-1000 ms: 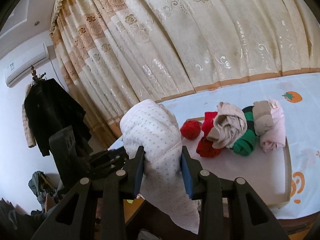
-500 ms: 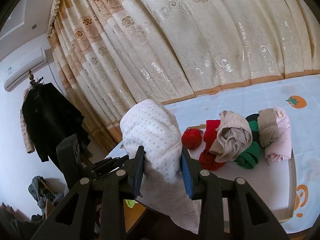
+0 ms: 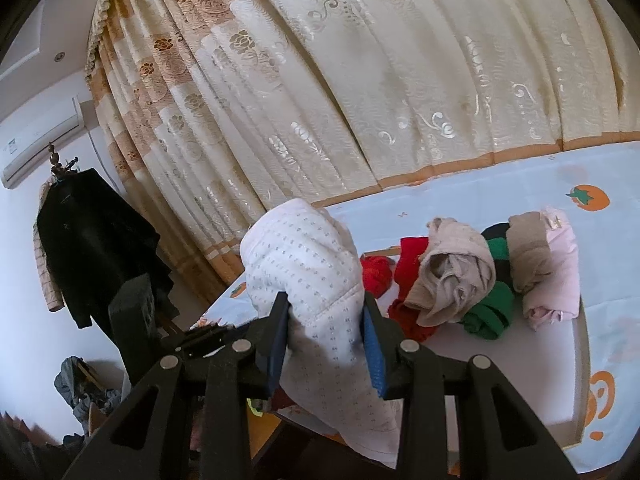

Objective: Take underwear out of drawer
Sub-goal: 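Carry the red cloth over the tray with the left tool while the right tool carries the dotted underwear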

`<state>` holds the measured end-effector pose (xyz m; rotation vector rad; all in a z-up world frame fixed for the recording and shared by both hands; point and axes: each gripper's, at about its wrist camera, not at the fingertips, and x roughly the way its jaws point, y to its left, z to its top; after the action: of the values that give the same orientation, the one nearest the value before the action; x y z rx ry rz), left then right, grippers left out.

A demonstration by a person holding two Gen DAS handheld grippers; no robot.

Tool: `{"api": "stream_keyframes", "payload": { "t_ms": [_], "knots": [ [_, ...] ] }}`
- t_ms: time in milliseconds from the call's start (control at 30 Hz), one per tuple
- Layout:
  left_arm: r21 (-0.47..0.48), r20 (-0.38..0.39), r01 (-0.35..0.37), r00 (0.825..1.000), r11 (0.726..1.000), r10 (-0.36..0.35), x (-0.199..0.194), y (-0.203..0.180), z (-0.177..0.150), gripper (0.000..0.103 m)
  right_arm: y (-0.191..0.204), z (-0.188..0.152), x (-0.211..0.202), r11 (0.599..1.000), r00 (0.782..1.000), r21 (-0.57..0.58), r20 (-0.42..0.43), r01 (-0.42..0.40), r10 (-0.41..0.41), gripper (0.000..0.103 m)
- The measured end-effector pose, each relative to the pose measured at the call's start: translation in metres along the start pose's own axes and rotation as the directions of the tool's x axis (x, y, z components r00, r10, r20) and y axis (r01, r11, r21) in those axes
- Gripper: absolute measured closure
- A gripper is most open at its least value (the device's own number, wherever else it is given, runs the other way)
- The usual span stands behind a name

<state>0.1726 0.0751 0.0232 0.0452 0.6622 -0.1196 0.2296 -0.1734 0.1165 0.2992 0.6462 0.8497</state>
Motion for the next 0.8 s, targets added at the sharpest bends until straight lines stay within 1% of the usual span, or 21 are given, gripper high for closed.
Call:
{"api": "stream_keyframes", "payload": {
  "t_ms": [33,67,100,133,200,267,300,400,467,500,533,567,600,633,700,800],
  "knots": [
    [0.01,-0.01,-0.001,1.0,1.0,0.001,0.002,-0.001,-0.002,0.064,-0.001,0.0,0.0,1.0,1.0,0.001,0.001,0.003,-0.003,0.066],
    [0.025,-0.018,0.003,1.0,1.0,-0.002,0.005,-0.003,-0.004,0.061,-0.003,-0.001,0.0,1.0,1.0,0.004,0.0,0.004,-0.004,0.066],
    [0.04,-0.035,0.004,0.999,0.999,-0.002,0.008,-0.006,-0.006,0.052,-0.005,-0.001,0.0,1.0,1.0,0.008,-0.002,0.002,-0.002,0.066],
    [0.048,-0.054,0.004,0.999,0.999,-0.002,0.011,-0.008,-0.007,0.046,-0.006,-0.002,0.001,1.0,1.0,0.011,-0.004,0.001,-0.001,0.066],
    [0.057,-0.068,0.03,0.997,0.998,-0.027,0.015,-0.011,-0.008,0.046,-0.007,-0.004,0.002,1.0,1.0,0.011,-0.012,-0.001,0.001,0.066],
    [0.083,-0.098,0.056,0.994,0.995,-0.048,0.021,-0.017,-0.008,0.046,-0.007,-0.006,0.002,1.0,1.0,0.01,-0.017,-0.006,0.006,0.066],
    [0.095,-0.117,0.06,0.992,0.994,-0.049,0.025,-0.02,-0.008,0.046,-0.007,-0.006,0.002,1.0,1.0,0.008,-0.017,-0.007,0.007,0.066],
    [0.11,-0.142,0.052,0.989,0.993,-0.036,0.035,-0.024,-0.009,0.046,-0.009,-0.006,-0.001,1.0,1.0,0.008,-0.011,-0.009,0.009,0.066],
    [0.118,-0.151,0.054,0.988,0.992,-0.036,0.038,-0.025,-0.009,0.049,-0.011,-0.006,-0.003,1.0,1.0,0.014,-0.006,-0.011,0.011,0.066],
    [0.127,-0.159,0.058,0.987,0.99,-0.038,0.04,-0.026,-0.009,0.058,-0.012,-0.006,-0.004,1.0,1.0,0.015,-0.004,-0.01,0.01,0.066],
    [0.137,-0.17,0.06,0.985,0.989,-0.036,0.042,-0.028,-0.01,0.071,-0.013,-0.006,-0.004,1.0,1.0,0.016,-0.003,-0.009,0.01,0.066],
    [0.142,-0.177,0.06,0.984,0.988,-0.034,0.043,-0.028,-0.01,0.075,-0.015,-0.006,-0.005,1.0,1.0,0.021,-0.002,-0.008,0.008,0.066],
    [0.141,-0.176,0.065,0.984,0.988,-0.039,0.043,-0.028,-0.01,0.083,-0.017,-0.005,-0.005,1.0,1.0,0.025,-0.001,-0.007,0.007,0.066],
    [0.136,-0.171,0.07,0.984,0.988,-0.046,0.041,-0.027,-0.01,0.088,-0.018,-0.005,-0.005,1.0,1.0,0.028,0.0,-0.007,0.007,0.066],
    [0.132,-0.152,0.066,0.987,0.989,-0.046,0.035,-0.026,-0.01,0.091,-0.019,-0.006,-0.006,0.999,1.0,0.033,0.003,-0.004,0.004,0.066],
    [0.097,-0.099,0.077,0.993,0.992,-0.067,0.022,-0.021,-0.007,0.093,-0.02,-0.008,-0.007,0.999,1.0,0.032,0.007,0.001,-0.001,0.066]
  ]
}}
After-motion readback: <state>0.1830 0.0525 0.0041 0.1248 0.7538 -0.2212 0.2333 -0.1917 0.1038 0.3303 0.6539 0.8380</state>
